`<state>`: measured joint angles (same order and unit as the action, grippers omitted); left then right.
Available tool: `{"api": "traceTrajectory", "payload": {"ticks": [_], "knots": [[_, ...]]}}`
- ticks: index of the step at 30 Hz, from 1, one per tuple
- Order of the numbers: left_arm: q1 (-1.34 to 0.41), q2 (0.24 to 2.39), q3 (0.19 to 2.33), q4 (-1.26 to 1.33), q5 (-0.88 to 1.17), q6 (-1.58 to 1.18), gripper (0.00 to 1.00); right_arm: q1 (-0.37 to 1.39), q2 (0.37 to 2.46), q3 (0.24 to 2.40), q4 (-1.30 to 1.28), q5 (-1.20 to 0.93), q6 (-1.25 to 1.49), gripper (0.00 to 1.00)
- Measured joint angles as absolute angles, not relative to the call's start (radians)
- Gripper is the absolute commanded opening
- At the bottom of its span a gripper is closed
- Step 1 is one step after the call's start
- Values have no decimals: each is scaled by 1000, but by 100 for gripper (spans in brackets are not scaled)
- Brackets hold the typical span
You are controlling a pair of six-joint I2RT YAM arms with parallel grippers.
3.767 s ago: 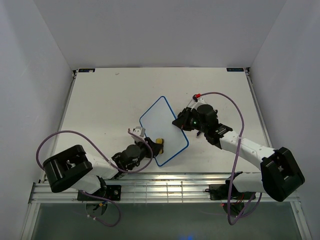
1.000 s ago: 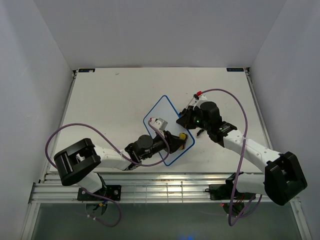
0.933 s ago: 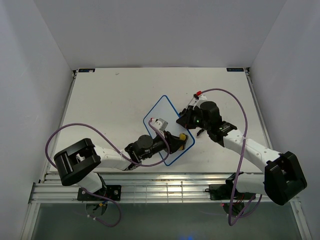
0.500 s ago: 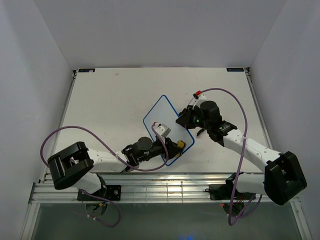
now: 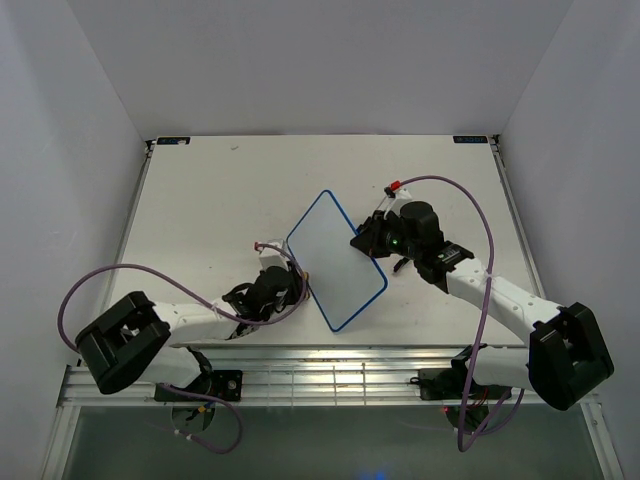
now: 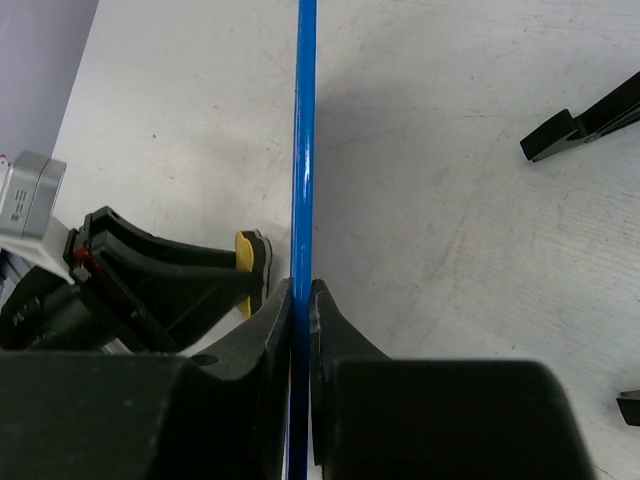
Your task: Erase the whiteboard
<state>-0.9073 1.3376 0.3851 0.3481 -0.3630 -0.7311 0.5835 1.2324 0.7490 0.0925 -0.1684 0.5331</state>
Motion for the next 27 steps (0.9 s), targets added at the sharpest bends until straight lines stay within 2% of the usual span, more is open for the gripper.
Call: {"api": "traceTrajectory", "payload": {"ticks": [5, 12, 16, 17, 20, 24, 27], "knots": [[-842, 1296, 395, 141, -482, -870, 8, 583, 1245, 775, 77, -176, 495, 8], [-815, 1306, 480, -91, -570, -965, 23, 583, 1299, 904, -44, -185, 377, 8], [-813, 1319, 507, -166, -593, -982, 36, 583, 1333, 994, -137, -171, 295, 8], [-813, 1326, 514, -177, -595, -985, 47, 583, 1337, 1011, -163, -166, 276, 8], [-813, 1352, 534, -206, -593, -984, 68, 583, 1353, 1069, -244, -157, 223, 8], [-813, 1361, 548, -218, -599, -981, 80, 583, 1385, 1140, -336, -159, 163, 15], [-813, 1360, 554, -226, -596, -973, 85, 583, 1402, 1167, -366, -166, 137, 17]]}}
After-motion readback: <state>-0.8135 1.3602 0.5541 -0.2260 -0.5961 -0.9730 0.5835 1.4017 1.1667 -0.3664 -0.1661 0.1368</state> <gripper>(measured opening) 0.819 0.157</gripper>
